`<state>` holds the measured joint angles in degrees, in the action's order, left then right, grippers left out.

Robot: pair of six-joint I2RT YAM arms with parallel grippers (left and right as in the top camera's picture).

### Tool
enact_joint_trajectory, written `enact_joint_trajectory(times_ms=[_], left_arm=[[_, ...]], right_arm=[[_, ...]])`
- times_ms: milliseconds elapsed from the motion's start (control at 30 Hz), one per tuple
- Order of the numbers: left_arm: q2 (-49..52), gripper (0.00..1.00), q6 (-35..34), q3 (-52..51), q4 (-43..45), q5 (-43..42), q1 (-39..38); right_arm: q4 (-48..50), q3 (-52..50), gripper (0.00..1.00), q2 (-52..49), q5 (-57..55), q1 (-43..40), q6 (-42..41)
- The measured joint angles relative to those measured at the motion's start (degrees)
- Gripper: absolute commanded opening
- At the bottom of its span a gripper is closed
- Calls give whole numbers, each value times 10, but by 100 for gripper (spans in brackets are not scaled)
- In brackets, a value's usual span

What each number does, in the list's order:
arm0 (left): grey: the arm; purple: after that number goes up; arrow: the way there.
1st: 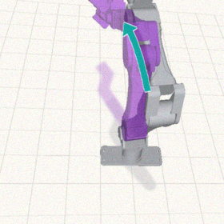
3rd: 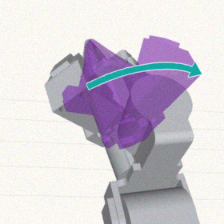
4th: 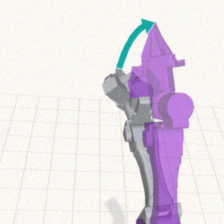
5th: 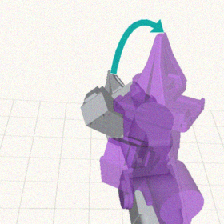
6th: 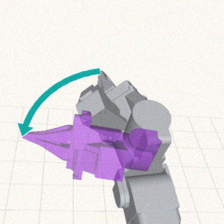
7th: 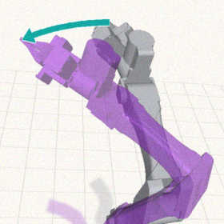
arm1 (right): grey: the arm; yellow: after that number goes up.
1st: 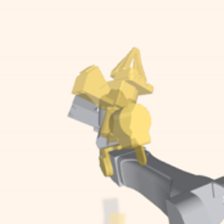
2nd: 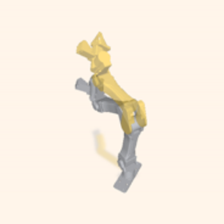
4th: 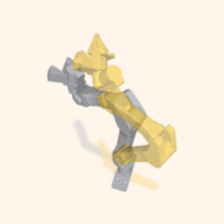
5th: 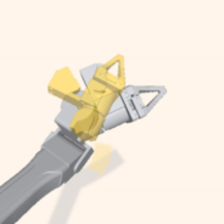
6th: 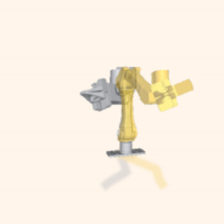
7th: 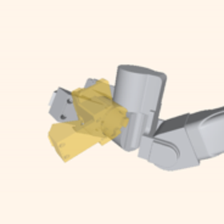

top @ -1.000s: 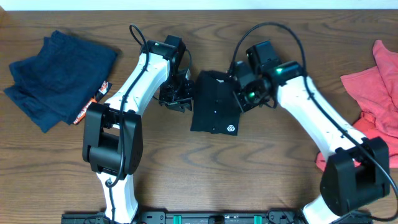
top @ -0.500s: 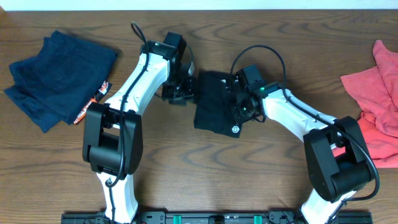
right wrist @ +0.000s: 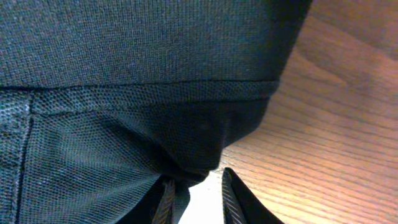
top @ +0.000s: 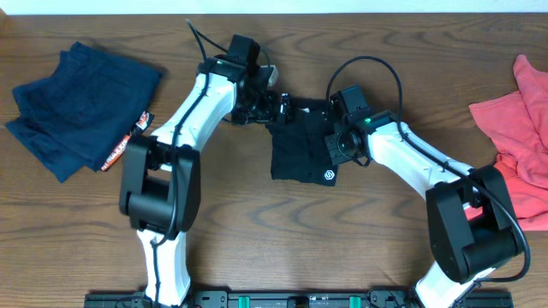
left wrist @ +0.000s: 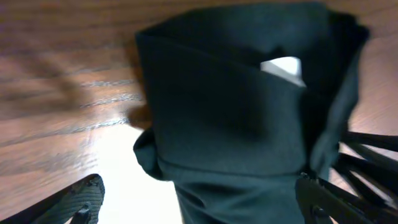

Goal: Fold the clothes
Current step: 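Carry the black bundle with the left gripper onto the navy stack at top-left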

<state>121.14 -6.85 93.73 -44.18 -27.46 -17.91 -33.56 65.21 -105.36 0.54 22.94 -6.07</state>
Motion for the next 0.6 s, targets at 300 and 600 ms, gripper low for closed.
enact_joint_trajectory(times_ms=[300, 600], left_arm=[[76, 94, -3, 5, 76, -150, -3], [123, 6, 72, 4, 109, -287, -46]], right_arm=[[0, 0, 24, 1, 4, 0, 0], [-31, 0, 20, 14, -1, -5, -1]])
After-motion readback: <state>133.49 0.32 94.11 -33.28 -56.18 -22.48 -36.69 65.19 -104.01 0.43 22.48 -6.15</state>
